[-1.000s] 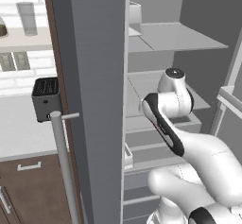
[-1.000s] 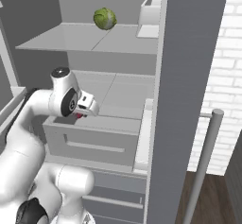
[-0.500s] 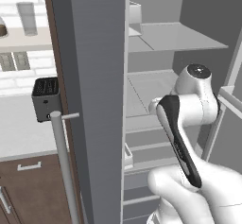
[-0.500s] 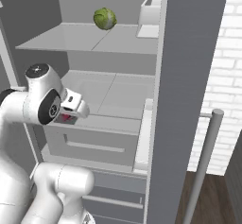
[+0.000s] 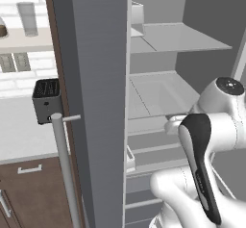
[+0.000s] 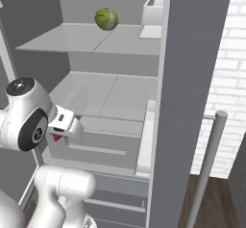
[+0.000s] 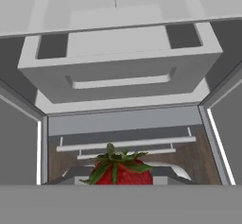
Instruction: Take the strawberry from the fridge and place it on top of the pancake, located on the dining counter.
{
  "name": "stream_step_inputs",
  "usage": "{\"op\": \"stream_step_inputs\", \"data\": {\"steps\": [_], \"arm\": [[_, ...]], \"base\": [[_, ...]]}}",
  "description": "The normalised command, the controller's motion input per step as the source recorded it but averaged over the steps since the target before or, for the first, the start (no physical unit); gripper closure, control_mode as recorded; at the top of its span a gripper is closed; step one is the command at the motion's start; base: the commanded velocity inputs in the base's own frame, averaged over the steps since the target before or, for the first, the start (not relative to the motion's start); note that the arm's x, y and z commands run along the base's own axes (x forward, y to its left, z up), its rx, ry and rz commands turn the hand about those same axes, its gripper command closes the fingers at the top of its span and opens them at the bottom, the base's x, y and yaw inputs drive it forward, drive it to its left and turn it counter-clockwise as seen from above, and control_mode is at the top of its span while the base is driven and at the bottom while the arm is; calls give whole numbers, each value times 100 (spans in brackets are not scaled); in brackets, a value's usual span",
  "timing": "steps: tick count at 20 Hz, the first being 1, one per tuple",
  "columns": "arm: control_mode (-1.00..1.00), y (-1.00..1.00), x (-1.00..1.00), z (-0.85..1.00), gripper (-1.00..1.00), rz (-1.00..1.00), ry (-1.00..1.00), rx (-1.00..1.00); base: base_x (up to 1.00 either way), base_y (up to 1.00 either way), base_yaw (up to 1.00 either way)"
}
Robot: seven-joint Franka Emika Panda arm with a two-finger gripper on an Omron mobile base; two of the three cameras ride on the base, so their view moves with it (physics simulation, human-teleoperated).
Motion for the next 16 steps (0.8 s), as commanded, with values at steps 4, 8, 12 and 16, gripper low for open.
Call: {"op": "stream_step_inputs", "data": {"steps": [4,8,12,16], "arm": [[-100,0,-2,-3,100,1,1,0],[-100,0,0,0,100,0,0,0],[-100,0,-4,0,100,0,0,0],[-100,0,-36,0,100,0,-1,0]], "base": [[0,0,0],[0,0,0],[0,0,0],[0,0,0]]}}
